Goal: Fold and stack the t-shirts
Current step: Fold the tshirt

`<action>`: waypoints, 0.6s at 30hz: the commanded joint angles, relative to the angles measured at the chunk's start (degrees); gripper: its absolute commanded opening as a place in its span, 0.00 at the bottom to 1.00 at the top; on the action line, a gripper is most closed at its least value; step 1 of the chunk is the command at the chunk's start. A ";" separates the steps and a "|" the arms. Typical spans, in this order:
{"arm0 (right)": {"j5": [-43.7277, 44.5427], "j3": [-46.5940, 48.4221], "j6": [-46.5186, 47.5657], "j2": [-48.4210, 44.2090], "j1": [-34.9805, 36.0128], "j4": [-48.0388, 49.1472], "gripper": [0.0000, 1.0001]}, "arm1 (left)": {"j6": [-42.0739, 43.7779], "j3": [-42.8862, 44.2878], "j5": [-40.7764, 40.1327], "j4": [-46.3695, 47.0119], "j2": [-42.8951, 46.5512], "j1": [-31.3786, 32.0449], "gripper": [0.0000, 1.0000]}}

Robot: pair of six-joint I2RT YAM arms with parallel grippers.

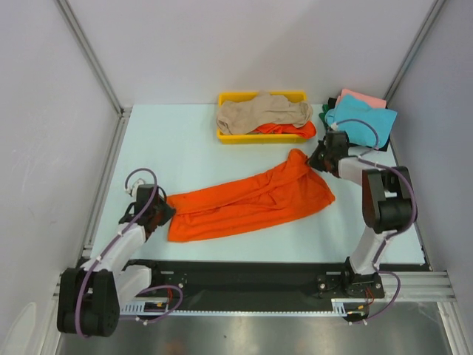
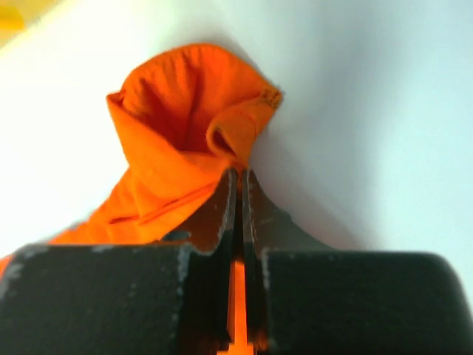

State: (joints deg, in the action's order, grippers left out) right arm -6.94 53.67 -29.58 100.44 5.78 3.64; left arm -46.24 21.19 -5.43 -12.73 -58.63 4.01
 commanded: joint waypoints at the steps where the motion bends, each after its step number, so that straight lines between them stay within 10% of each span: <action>1: 0.96 11.69 5.05 6.41 0.28 -4.42 0.00 | -3.33 0.78 3.41 -3.95 4.13 1.96 0.00; 7: 3.42 25.95 9.02 16.18 -0.42 -12.42 0.00 | -9.56 0.26 6.12 -8.79 9.93 8.72 0.00; 18: 3.78 24.54 8.58 17.06 -0.77 -11.53 0.00 | -23.18 -5.72 6.57 -13.37 20.48 24.36 0.00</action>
State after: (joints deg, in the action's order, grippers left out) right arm -4.32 74.39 -22.33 115.77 5.15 -5.85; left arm -62.70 17.12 -0.16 -23.79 -40.40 24.49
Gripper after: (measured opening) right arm 0.023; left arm 0.015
